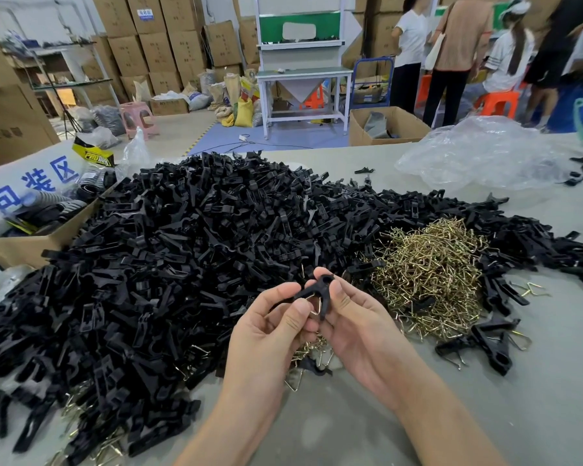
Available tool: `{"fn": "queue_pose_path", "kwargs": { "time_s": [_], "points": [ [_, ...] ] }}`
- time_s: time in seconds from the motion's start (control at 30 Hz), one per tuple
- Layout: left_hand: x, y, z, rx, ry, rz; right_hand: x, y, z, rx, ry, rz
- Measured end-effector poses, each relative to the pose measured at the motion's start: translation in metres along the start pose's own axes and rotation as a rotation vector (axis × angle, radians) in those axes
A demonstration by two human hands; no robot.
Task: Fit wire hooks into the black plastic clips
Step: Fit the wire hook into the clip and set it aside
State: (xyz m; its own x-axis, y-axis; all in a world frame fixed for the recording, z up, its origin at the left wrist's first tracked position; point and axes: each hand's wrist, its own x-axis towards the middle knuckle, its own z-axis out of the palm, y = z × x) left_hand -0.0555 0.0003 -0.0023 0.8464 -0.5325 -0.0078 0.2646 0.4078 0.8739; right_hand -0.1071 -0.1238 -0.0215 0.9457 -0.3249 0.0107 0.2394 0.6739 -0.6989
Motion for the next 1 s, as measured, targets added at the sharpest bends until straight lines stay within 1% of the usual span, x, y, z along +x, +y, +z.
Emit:
{"fn": "queue_pose_path", "kwargs": {
  "time_s": [0.23, 0.33, 0.47, 0.53, 0.6, 0.67, 0.73, 0.83, 0.93, 1.0],
  "points": [
    [0.001, 0.0, -0.004, 0.056, 0.001, 0.022, 0.002, 0.004, 0.001, 0.05, 0.037, 0.024],
    [0.002, -0.002, -0.005, 0.042, 0.01, 0.024, 0.002, 0.005, 0.001, 0.084, 0.038, 0.047],
    [0.002, -0.006, -0.004, 0.067, 0.019, 0.043, 0.002, 0.006, 0.004, 0.061, 0.04, 0.048],
    [0.001, -0.009, -0.005, 0.216, 0.008, 0.102, 0.002, 0.005, 0.005, 0.045, 0.06, 0.048],
    [0.0, -0.014, -0.008, 0.472, 0.029, 0.188, 0.002, 0.005, 0.006, 0.035, 0.09, 0.079],
    [-0.001, -0.022, -0.009, 0.712, 0.026, 0.292, 0.001, 0.007, 0.009, 0.102, 0.162, 0.095],
    [-0.003, -0.027, -0.006, 0.884, -0.031, 0.397, 0.001, 0.01, 0.013, 0.195, 0.261, 0.049],
    [-0.002, -0.031, -0.005, 1.023, -0.167, 0.517, 0.001, 0.012, 0.013, 0.217, 0.315, 0.03],
    [0.0, -0.029, -0.007, 1.085, -0.262, 0.557, -0.001, 0.01, 0.012, 0.236, 0.327, 0.029],
    [0.001, -0.031, -0.008, 1.113, -0.285, 0.569, -0.002, 0.011, 0.013, 0.254, 0.351, 0.026]
  ]
}}
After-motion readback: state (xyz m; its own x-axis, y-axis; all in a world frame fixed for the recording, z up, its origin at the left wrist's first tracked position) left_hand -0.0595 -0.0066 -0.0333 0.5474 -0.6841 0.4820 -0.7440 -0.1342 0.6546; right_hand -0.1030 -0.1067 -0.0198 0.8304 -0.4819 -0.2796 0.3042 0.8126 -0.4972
